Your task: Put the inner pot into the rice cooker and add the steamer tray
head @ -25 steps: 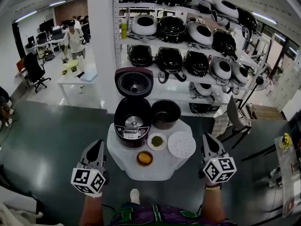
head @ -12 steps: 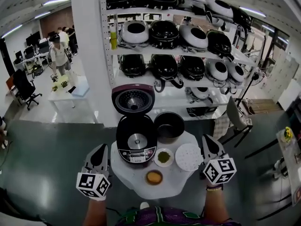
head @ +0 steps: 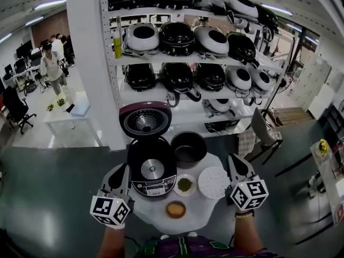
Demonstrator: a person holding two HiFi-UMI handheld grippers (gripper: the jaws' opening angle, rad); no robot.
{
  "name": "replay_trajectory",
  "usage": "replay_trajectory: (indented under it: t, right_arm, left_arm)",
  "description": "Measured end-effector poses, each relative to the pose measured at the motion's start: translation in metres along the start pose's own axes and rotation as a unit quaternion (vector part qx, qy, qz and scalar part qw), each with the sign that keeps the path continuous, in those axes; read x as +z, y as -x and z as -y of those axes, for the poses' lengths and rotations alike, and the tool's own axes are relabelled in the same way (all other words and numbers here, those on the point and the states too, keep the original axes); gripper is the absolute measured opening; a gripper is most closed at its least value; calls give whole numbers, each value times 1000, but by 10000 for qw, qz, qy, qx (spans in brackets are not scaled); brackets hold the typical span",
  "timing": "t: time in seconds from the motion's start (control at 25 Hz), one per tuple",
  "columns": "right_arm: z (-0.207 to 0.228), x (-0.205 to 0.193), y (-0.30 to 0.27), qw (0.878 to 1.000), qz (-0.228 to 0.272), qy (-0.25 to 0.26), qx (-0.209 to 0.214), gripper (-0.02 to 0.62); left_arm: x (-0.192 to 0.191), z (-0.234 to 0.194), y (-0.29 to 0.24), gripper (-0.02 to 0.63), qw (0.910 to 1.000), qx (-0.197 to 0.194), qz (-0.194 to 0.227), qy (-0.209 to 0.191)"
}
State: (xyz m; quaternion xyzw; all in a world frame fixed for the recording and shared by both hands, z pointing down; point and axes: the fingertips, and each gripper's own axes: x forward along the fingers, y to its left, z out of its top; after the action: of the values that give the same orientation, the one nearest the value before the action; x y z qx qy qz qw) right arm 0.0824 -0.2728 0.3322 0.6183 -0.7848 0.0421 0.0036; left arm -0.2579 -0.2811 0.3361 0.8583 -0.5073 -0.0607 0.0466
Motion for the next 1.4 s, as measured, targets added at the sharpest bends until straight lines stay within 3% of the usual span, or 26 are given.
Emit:
replay_trajectory:
  t: [0.28, 0.32, 0.44, 0.6, 0.72, 0.96, 1.16, 1.4]
  right_arm:
    - [20, 0, -17, 9997, 94, -7, 246, 2]
    - [22, 0, -22, 9993, 105, 31, 356, 25]
    - [27, 1, -39, 9974, 126, 63, 707, 187]
    - [38, -3, -66, 9951, 30, -127, 976, 465]
    - [49, -23, -86, 9933, -260, -244, 1100, 539]
    - [67, -80, -124, 9865, -896, -169, 1360, 580]
    - [92, -127, -153, 9806, -1380, -55, 1392, 581]
    - [109, -178, -180, 9685, -1907, -152, 1594, 580]
  left_arm:
    - [-5, 20, -31, 21, 10000, -50, -19, -25]
    - [-6, 23, -34, 21, 10000, -23, 18, -39]
    - [-6, 34, -41, 21, 9999, 36, 128, -12]
    - [-10, 49, -50, 21, 9999, 122, 76, -16]
    - [-20, 60, -56, 21, 9999, 140, -24, 85]
    - [-44, 83, -63, 21, 9997, 112, -233, -54]
    - [-59, 86, -76, 21, 9985, 237, -417, -261]
    - [-69, 83, -94, 21, 9974, 474, -497, -202]
